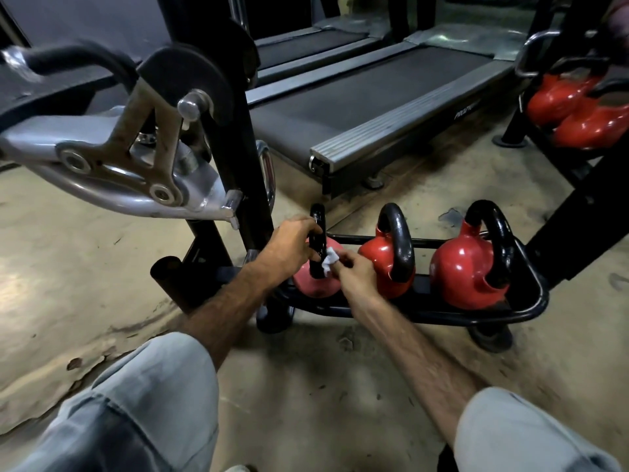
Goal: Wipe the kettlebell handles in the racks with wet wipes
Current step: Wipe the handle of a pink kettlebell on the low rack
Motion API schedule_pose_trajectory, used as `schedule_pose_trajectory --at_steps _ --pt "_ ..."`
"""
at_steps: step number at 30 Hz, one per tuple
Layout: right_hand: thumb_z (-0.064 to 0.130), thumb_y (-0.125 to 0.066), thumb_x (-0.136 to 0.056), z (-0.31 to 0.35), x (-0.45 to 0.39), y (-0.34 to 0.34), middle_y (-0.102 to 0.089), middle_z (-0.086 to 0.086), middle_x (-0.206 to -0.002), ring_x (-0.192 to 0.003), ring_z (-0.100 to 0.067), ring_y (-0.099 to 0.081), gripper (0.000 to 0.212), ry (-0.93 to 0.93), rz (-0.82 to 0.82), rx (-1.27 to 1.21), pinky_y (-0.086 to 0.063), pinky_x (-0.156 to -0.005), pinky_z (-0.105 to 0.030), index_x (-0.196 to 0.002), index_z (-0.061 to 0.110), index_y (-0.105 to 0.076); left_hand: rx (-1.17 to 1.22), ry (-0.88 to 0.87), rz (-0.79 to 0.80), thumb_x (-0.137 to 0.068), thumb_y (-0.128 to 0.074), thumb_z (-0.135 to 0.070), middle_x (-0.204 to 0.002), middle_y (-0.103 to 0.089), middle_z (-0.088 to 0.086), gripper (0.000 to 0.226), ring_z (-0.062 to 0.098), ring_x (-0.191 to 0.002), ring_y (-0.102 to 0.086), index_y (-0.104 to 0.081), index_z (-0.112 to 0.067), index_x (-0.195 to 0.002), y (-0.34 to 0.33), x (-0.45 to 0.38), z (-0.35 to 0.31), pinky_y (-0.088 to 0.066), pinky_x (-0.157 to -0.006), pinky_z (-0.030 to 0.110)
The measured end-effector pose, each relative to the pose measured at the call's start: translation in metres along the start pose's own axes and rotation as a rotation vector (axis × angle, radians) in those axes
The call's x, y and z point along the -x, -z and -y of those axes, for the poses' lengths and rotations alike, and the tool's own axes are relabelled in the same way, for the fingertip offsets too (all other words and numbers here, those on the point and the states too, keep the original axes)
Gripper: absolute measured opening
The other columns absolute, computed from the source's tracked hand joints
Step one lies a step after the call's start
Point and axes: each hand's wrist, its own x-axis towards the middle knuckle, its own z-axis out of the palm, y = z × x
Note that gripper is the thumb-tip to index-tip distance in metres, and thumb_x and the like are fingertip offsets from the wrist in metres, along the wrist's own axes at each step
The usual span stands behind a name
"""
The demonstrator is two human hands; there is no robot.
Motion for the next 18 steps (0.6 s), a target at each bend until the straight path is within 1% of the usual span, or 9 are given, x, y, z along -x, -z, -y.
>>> schedule_pose_trajectory --at_steps 3,6,7,10,11,13,14,16,18 --pt "0.044 -0.076 -0.078 0.01 -0.006 -0.002 -0.076 0.004 -0.085 -0.086 -0.017 -0.073 0.009 0.028 -0.028 -0.049 -0.058 -0.086 -0.041 -0.085 0.038 -0.074 -0.008 -0.009 -0.007 -0.06 -0.083 -0.006 -0.114 -0.062 0.008 0.046 0.023 -0.103 -0.061 -0.069 -0.009 -0.103 -0.001 -0.001 0.002 -0.05 -0.092 0.036" --pt "0.037 -0.074 -0.084 0.002 0.008 0.001 -0.072 0.01 -0.08 -0.08 -0.009 -0.068 0.013 0.004 -0.078 0.054 -0.051 -0.071 -0.014 -0.093 0.027 -0.076 0.004 0.013 0.005 -0.06 -0.083 -0.004 -0.118 -0.061 0.008 0.05 0.023 -0.104 -0.061 -0.067 -0.008 -0.107 0.0 0.001 -0.001 -0.05 -0.093 0.036" --pt "0.036 -0.073 -0.086 -0.001 0.011 0.0 -0.071 0.007 -0.081 -0.079 -0.009 -0.066 0.018 -0.022 -0.102 0.083 -0.048 -0.066 -0.012 -0.097 0.023 -0.076 0.002 0.021 0.014 -0.06 -0.083 -0.002 -0.119 -0.061 0.008 0.052 0.023 -0.105 -0.06 -0.066 -0.008 -0.109 0.0 0.001 -0.002 -0.049 -0.095 0.036" --pt "0.032 -0.073 -0.086 0.012 0.015 -0.002 -0.075 0.001 -0.085 -0.08 -0.014 -0.07 0.014 -0.059 -0.07 -0.013 -0.056 -0.08 -0.027 -0.095 0.022 -0.075 -0.026 0.028 0.04 -0.061 -0.079 0.003 -0.118 -0.062 0.01 0.051 0.025 -0.106 -0.061 -0.067 -0.006 -0.109 0.002 0.003 -0.007 -0.05 -0.093 0.036" --pt "0.026 -0.072 -0.087 0.021 0.014 0.0 -0.075 -0.001 -0.083 -0.076 -0.014 -0.07 0.008 -0.051 -0.017 -0.101 -0.058 -0.078 -0.029 -0.092 0.02 -0.074 -0.028 0.023 0.046 -0.062 -0.077 0.004 -0.116 -0.063 0.011 0.047 0.027 -0.105 -0.061 -0.067 -0.005 -0.107 0.002 0.002 -0.008 -0.051 -0.091 0.036" --pt "0.014 -0.07 -0.089 0.039 0.016 0.011 -0.073 -0.001 -0.083 -0.071 -0.01 -0.069 0.007 -0.002 0.076 -0.231 -0.057 -0.069 -0.022 -0.095 0.017 -0.071 -0.077 0.018 0.046 -0.07 -0.073 0.002 -0.114 -0.063 0.012 0.038 0.029 -0.105 -0.061 -0.068 -0.006 -0.107 0.004 0.002 -0.012 -0.05 -0.092 0.035" --pt "0.013 -0.071 -0.088 0.047 0.018 0.023 -0.073 0.001 -0.086 -0.074 -0.009 -0.069 0.011 0.049 0.07 -0.214 -0.056 -0.069 -0.021 -0.098 0.017 -0.071 -0.118 0.023 0.037 -0.075 -0.069 0.001 -0.114 -0.063 0.011 0.035 0.027 -0.105 -0.061 -0.067 -0.008 -0.109 0.005 0.004 -0.016 -0.048 -0.092 0.031" --pt "0.021 -0.072 -0.087 0.054 0.021 0.058 -0.074 0.006 -0.087 -0.078 -0.01 -0.07 0.012 0.203 -0.059 -0.038 -0.057 -0.071 -0.022 -0.098 0.026 -0.072 -0.172 0.032 0.006 -0.081 -0.06 0.0 -0.114 -0.061 0.007 0.033 0.025 -0.104 -0.06 -0.066 -0.014 -0.111 0.003 0.006 -0.029 -0.044 -0.085 0.025" --pt "0.025 -0.071 -0.088 0.049 0.022 0.095 -0.073 0.009 -0.087 -0.078 -0.004 -0.069 0.01 0.33 -0.17 0.139 -0.056 -0.071 -0.018 -0.097 0.029 -0.071 -0.208 0.027 -0.008 -0.084 -0.054 -0.003 -0.111 -0.06 0.006 0.032 0.028 -0.102 -0.06 -0.063 -0.019 -0.11 -0.003 0.008 -0.041 -0.047 -0.084 0.035"
